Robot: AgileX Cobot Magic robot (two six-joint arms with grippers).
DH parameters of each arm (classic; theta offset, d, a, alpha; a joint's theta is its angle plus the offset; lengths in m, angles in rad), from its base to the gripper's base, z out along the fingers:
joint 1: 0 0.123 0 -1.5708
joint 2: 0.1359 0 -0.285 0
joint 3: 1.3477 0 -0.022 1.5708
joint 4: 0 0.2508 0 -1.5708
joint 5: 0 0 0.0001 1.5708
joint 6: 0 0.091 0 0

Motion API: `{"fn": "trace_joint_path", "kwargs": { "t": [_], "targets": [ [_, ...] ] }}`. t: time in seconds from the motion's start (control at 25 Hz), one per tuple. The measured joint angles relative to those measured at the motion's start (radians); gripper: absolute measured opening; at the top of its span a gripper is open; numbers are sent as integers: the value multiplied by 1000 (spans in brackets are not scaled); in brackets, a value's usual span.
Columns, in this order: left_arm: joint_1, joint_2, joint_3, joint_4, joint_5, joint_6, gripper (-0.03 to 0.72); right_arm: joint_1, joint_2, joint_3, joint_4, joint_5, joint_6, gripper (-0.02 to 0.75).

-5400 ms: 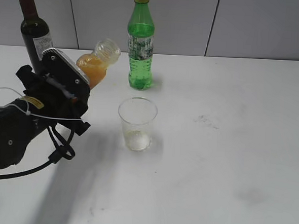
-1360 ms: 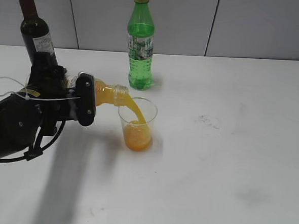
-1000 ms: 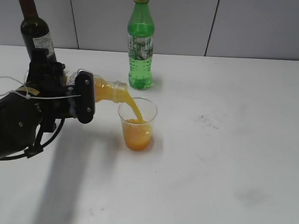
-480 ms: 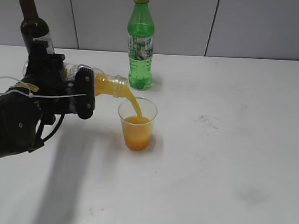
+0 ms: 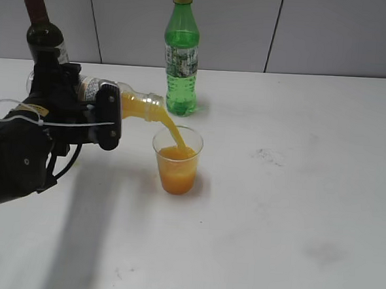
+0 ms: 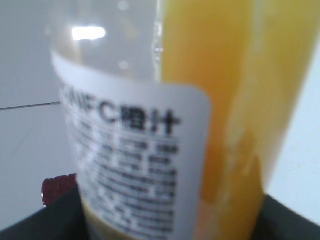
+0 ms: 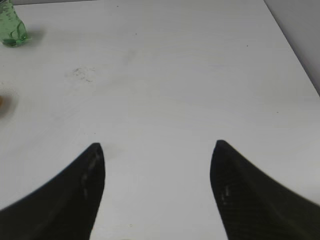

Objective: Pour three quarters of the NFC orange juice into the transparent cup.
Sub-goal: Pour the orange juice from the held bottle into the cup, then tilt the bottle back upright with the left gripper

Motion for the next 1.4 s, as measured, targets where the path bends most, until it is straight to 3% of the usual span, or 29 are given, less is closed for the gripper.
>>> {"fn": "trace_joint_path", "kwargs": {
  "t": [0.48,0.72,1.16,1.4],
  "targets": [
    [0,0,0,4,6,0,471,0,0,0,1,0,0,510],
    [-6,0,0,6,30,-119,471,0,0,0,1,0,0,510],
    [-44,0,0,40,18,-590,471,0,0,0,1,0,0,510],
    [-41,-21,0,57,-8,-964,471,0,0,0,1,0,0,510]
  ]
}}
